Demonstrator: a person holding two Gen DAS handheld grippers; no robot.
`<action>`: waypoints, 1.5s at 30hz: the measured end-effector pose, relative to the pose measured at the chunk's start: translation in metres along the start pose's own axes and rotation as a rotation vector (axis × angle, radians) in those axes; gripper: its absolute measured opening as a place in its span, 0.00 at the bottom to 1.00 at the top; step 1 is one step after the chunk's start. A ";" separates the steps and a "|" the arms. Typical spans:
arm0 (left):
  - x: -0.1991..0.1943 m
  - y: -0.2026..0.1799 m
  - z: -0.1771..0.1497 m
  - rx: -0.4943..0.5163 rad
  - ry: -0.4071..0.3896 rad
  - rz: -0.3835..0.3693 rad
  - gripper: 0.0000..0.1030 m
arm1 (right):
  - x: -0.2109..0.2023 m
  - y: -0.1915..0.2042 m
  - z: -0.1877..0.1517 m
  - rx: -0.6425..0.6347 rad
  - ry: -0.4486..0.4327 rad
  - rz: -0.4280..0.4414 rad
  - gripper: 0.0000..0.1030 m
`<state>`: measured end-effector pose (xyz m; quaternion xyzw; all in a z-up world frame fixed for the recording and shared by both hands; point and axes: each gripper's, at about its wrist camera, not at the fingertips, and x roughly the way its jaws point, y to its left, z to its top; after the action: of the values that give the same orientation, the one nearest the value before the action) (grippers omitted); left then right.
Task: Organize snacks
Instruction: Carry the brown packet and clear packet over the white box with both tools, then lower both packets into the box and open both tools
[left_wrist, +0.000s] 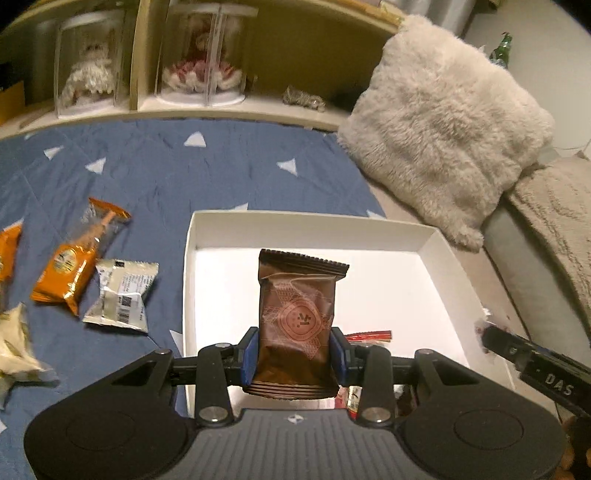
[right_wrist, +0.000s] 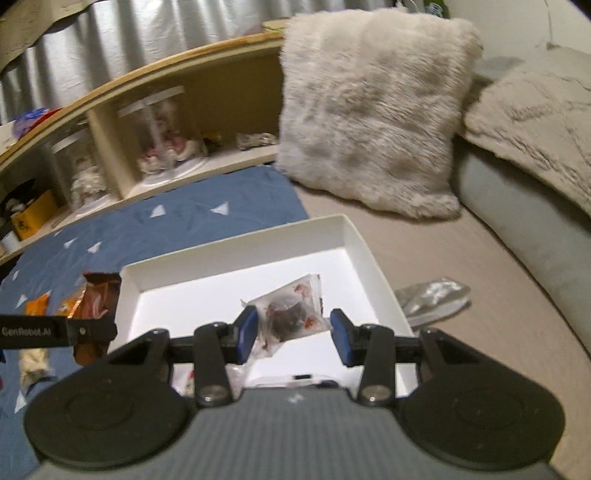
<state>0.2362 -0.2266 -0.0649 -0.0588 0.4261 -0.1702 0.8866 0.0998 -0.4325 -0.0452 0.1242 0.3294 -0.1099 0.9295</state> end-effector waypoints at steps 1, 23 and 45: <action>0.005 0.001 0.001 -0.002 0.006 0.006 0.40 | 0.003 -0.004 0.000 0.014 0.007 -0.006 0.47; 0.060 0.027 0.012 -0.014 0.078 0.054 0.41 | 0.064 -0.041 -0.001 0.113 0.142 -0.098 0.49; 0.030 0.015 0.007 0.083 0.098 0.061 0.61 | 0.041 -0.020 -0.001 0.027 0.130 -0.105 0.69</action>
<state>0.2631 -0.2240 -0.0862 -0.0003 0.4631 -0.1632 0.8712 0.1249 -0.4559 -0.0753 0.1263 0.3934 -0.1547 0.8974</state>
